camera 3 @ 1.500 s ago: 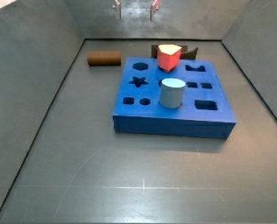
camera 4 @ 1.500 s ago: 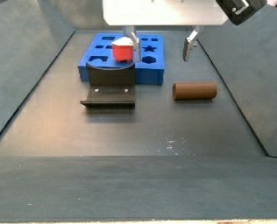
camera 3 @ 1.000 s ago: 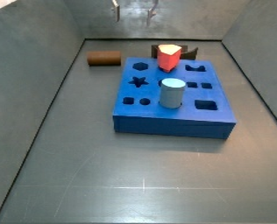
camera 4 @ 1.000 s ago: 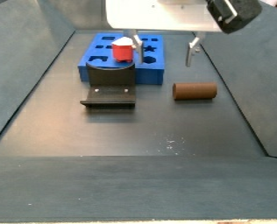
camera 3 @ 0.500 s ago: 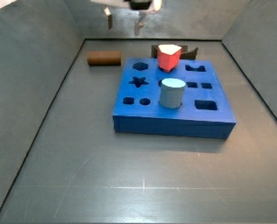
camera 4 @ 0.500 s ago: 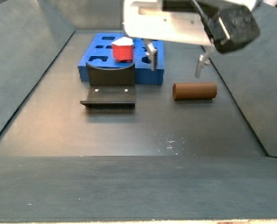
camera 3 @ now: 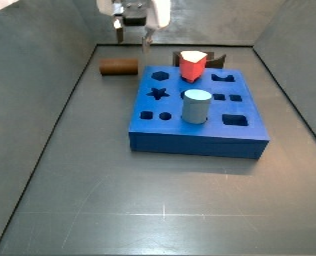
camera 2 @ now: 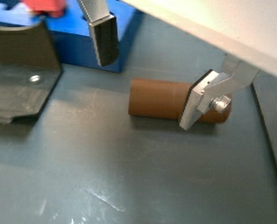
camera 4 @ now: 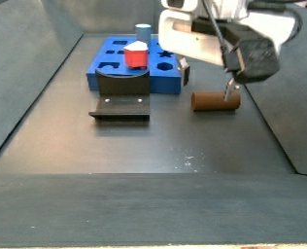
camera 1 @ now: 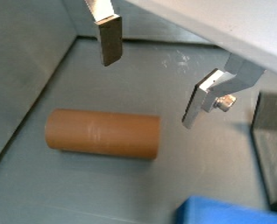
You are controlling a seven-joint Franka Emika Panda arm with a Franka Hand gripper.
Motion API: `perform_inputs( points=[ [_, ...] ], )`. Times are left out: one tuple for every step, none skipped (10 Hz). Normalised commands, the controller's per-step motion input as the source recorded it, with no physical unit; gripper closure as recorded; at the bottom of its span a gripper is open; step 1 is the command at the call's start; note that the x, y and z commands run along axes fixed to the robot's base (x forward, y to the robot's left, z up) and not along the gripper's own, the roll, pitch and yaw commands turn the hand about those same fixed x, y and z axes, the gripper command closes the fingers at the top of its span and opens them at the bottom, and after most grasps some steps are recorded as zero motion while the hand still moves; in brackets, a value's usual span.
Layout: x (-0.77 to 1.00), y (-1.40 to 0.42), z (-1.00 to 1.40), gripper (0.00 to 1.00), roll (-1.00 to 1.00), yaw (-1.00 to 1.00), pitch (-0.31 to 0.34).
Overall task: Pick up the round object. Move up. Place the round object on the fixture. Regrasp the round object. Move to above the board. Insert the round object.
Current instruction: Pick up the round object.
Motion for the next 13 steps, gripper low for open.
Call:
perform_inputs(
  points=[
    [0.00,-0.07,-0.04,0.00,-0.33,-0.95,-0.174],
    [0.00,-0.07,0.00,0.00,-0.32,-0.95,-0.086],
    [0.00,-0.07,0.00,0.00,-0.31,-0.96,-0.086],
    [0.00,-0.06,0.00,0.00,-0.30,-0.97,-0.066],
    [0.00,-0.04,0.00,0.00,-0.25,-0.99,0.000],
    [0.00,-0.01,-0.01,0.00,-0.14,-1.00,0.000],
    [0.00,0.00,-0.14,0.00,0.00,-1.00,0.000],
    [0.00,0.00,-0.19,0.00,0.00,-1.00,0.000],
    [-0.03,0.00,-0.24,0.00,0.10,-1.00,0.011],
    [-0.07,0.00,-0.32,0.00,0.17,-1.00,0.063],
    [-0.07,0.00,-0.36,0.00,0.19,-1.00,0.054],
    [-0.09,-0.02,-0.35,0.00,0.23,-0.97,0.091],
    [-0.22,-0.11,-0.35,0.00,0.25,-0.81,0.097]
  ],
)
